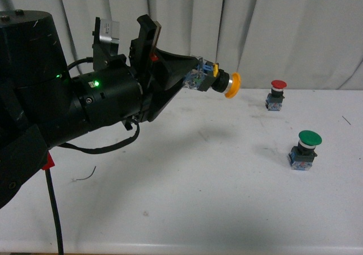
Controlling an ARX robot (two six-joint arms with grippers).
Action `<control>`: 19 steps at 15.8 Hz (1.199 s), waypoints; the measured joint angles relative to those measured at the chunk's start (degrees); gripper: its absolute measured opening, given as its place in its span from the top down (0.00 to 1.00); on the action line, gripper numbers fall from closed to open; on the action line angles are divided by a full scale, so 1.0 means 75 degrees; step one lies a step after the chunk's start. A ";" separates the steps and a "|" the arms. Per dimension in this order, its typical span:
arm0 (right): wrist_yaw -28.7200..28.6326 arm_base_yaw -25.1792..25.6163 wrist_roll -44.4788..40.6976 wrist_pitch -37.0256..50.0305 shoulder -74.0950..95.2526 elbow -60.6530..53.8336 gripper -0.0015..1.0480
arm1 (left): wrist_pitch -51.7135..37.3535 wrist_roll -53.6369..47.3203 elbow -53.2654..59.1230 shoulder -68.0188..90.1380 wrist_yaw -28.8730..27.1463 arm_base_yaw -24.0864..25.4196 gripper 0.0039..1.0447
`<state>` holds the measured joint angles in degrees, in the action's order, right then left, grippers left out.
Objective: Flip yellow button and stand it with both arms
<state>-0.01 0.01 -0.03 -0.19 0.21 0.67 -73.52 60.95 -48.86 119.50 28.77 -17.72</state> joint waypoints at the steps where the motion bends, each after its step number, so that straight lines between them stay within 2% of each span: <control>1: -0.1172 0.0455 0.0472 0.1148 0.0367 -0.0023 0.06 | 0.0000 0.0073 -0.0015 0.0000 0.0000 0.0055 0.72; 2: -0.2766 0.1230 0.1329 0.3194 0.1542 0.0003 0.06 | 0.0000 0.0079 -0.0041 0.0000 -0.0003 0.0111 0.72; 3: -0.3864 0.1343 0.2331 0.4905 0.3229 0.0087 0.06 | 0.0000 0.0108 -0.0087 0.0000 -0.0026 0.0143 0.72; 4: -0.4328 0.1341 0.3118 0.6601 0.4925 0.0574 0.06 | -0.0003 0.0189 -0.0117 -0.0012 -0.0035 0.0198 0.72; 6: -0.4115 0.1358 0.4465 0.9352 0.7743 0.2422 0.06 | 0.0003 0.0294 -0.0143 -0.0058 -0.0090 0.0265 0.72; 7: -0.3902 0.1309 0.5266 0.9952 0.9151 0.3354 0.06 | 0.0003 0.0318 -0.0143 -0.0163 -0.0114 0.0274 0.72; 9: -0.3547 0.1029 0.6475 0.9815 1.1739 0.4718 0.06 | -0.0015 0.0425 -0.0178 -0.0318 -0.0192 0.0300 0.72; 11: -0.3150 0.0466 0.7635 0.9798 1.3496 0.5531 0.06 | -0.0006 0.0463 -0.0187 -0.0329 -0.0242 0.0289 0.72; 14: -0.2640 -0.0565 0.9431 0.9844 1.4828 0.5896 0.06 | -0.0006 0.0507 -0.0187 -0.0367 -0.0332 0.0221 0.72; 19: -0.1973 -0.1524 1.0657 0.9827 1.5979 0.6525 0.06 | -0.0006 0.0667 -0.0187 -0.0367 -0.0431 0.0122 0.72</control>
<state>-14.81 -11.42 79.90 73.52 120.05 49.60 -73.56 65.95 -50.26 116.75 25.54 -16.80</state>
